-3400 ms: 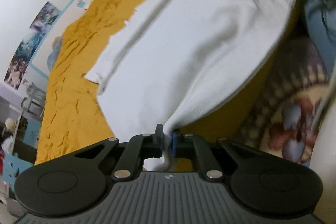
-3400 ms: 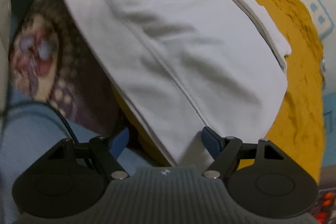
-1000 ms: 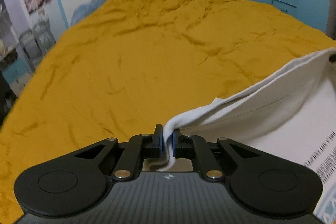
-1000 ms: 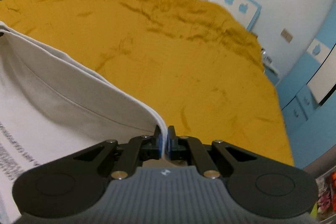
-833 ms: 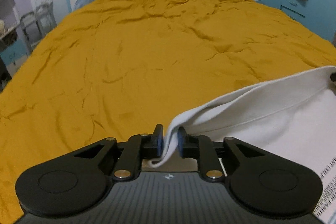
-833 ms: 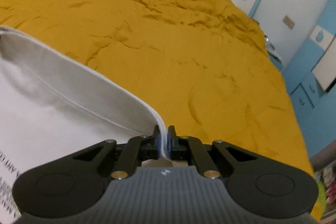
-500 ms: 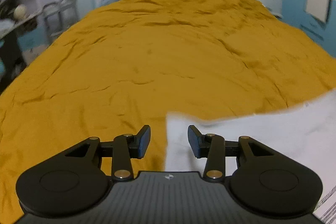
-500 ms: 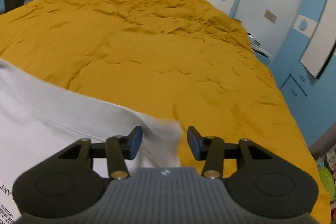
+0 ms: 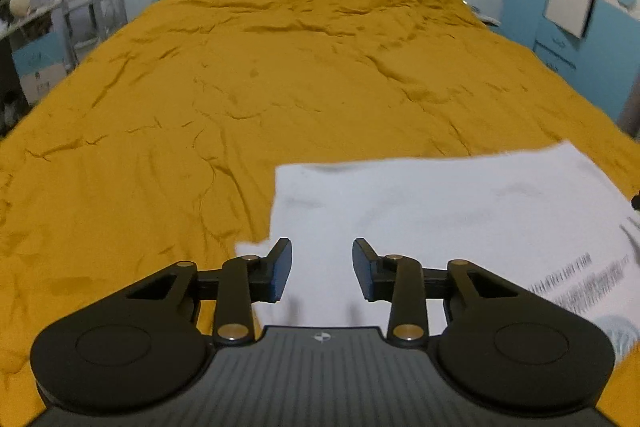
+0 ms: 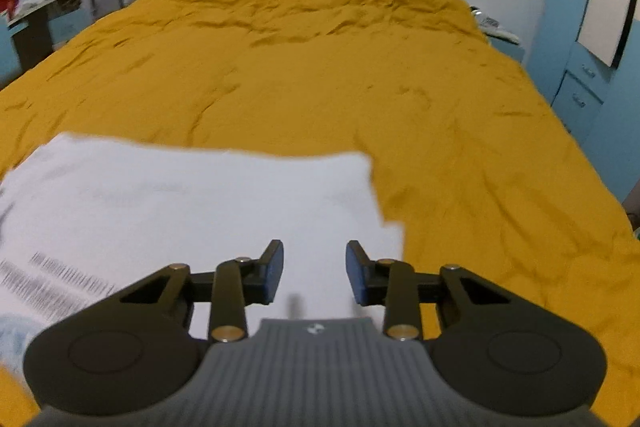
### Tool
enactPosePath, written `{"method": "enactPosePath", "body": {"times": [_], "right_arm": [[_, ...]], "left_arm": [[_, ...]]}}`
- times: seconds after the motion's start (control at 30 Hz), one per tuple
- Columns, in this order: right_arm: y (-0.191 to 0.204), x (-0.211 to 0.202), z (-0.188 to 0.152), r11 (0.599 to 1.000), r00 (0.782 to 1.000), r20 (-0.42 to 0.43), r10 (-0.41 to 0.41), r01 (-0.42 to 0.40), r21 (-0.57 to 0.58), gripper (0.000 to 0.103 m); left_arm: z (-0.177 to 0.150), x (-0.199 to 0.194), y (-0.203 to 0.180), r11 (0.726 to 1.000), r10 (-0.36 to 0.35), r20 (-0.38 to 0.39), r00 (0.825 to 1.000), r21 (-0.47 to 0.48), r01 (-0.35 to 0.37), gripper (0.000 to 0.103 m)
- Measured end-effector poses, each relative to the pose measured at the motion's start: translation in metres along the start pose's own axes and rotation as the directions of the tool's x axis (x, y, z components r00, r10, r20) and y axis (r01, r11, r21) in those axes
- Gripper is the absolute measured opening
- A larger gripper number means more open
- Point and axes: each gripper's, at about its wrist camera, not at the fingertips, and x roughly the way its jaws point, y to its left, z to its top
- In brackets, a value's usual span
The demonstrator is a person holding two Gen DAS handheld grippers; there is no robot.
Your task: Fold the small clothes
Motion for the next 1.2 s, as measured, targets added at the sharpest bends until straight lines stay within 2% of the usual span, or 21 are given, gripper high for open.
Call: {"method": "enactPosePath", "body": {"times": [0.2,0.33,0.37,0.43,0.5,0.57,0.67,0.73,0.8,0.9,1.0,1.1,1.2], "right_arm": [[0.035,-0.054,-0.039,0.998,1.000,-0.003,0.029,-0.029,-0.047,0.030],[0.045,-0.075,-0.066,0.998,0.999,-0.014,0.032,-0.033,-0.050,0.033],[0.047,-0.076,-0.075,0.997,1.000,-0.015,0.006,-0.007,-0.071,0.037],[0.047,-0.074,-0.092,0.994,0.998,-0.029,-0.049,0.046,-0.098,0.037],[0.042,-0.065,-0.111,0.991,0.992,-0.076,-0.097,0.089,-0.099,0.036],[0.034,-0.058,-0.125,0.993,0.990,-0.104,-0.100,0.092,-0.079,0.036],[0.025,-0.055,-0.142,0.997,0.993,-0.094,-0.073,0.073,-0.004,0.036],[0.026,-0.054,-0.149,0.997,0.994,-0.083,-0.072,0.072,-0.001,0.036],[0.028,-0.053,-0.152,0.997,0.994,-0.075,-0.081,0.080,-0.025,0.036],[0.031,-0.052,-0.158,0.995,0.994,-0.065,-0.092,0.089,-0.043,0.036],[0.028,-0.057,-0.149,0.995,0.992,-0.077,-0.097,0.096,-0.016,0.035],[0.040,-0.081,-0.135,0.993,0.993,-0.031,-0.116,0.116,-0.001,0.033],[0.059,-0.102,-0.124,0.999,0.999,0.023,-0.043,0.043,0.019,0.033]], "left_arm": [[-0.029,-0.031,-0.028,0.997,0.028,-0.015,1.000,0.076,-0.026,0.042],[-0.058,-0.037,-0.033,0.997,0.044,-0.039,0.998,0.060,-0.042,0.042],[-0.066,-0.039,-0.033,0.998,0.042,-0.046,0.998,0.048,-0.039,0.042],[-0.081,-0.037,-0.033,0.998,0.051,-0.066,0.996,0.033,-0.049,0.039],[-0.094,-0.032,-0.035,0.996,0.084,-0.091,0.992,0.045,-0.080,0.034],[-0.105,-0.024,-0.032,0.995,0.095,-0.116,0.989,0.031,-0.092,0.032],[-0.116,-0.014,-0.023,0.996,0.087,-0.127,0.988,-0.017,-0.090,0.032],[-0.118,-0.012,-0.024,0.995,0.095,-0.123,0.988,-0.020,-0.098,0.032],[-0.119,-0.010,-0.030,0.993,0.116,-0.118,0.986,0.017,-0.115,0.032],[-0.119,-0.012,-0.031,0.992,0.129,-0.117,0.985,0.009,-0.129,0.032],[-0.116,-0.029,-0.038,0.988,0.153,-0.100,0.983,-0.003,-0.155,0.032],[-0.107,-0.053,-0.051,0.993,0.114,-0.014,0.993,-0.031,-0.114,0.032],[-0.098,-0.063,-0.073,0.998,0.024,0.061,0.998,-0.058,-0.020,0.032]]}}
